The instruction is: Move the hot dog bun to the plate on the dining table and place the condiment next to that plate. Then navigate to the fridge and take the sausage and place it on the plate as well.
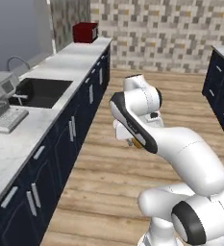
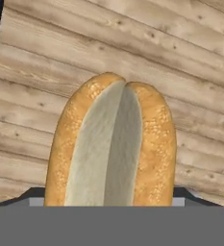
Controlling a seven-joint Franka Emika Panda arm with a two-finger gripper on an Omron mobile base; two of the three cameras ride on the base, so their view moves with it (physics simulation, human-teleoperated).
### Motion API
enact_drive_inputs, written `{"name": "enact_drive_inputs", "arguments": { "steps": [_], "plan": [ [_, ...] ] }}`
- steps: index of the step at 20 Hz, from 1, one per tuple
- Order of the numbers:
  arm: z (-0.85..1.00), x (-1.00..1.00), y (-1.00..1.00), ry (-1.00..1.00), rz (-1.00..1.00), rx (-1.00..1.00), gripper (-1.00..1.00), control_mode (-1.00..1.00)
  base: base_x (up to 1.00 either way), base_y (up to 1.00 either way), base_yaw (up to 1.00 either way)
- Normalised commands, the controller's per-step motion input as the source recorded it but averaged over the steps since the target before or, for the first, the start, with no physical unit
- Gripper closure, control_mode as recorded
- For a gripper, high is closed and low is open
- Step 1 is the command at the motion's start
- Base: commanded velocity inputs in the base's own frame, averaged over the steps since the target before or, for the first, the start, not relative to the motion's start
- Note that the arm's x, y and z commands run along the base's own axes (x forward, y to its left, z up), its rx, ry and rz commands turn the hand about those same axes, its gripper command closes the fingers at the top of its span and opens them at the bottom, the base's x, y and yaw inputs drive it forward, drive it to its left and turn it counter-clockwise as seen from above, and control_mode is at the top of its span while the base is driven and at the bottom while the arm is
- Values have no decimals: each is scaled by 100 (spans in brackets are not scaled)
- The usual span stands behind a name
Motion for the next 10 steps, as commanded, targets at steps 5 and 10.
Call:
{"name": "enact_drive_inputs", "arguments": {
  "steps": [5, 10],
  "plan": [
    [0, 0, 0, 0, 0, 0, 100, 100, 0, -81, -73],
    [0, 0, 0, 0, 0, 0, 100, 100, 13, -96, -59]
  ]
}}
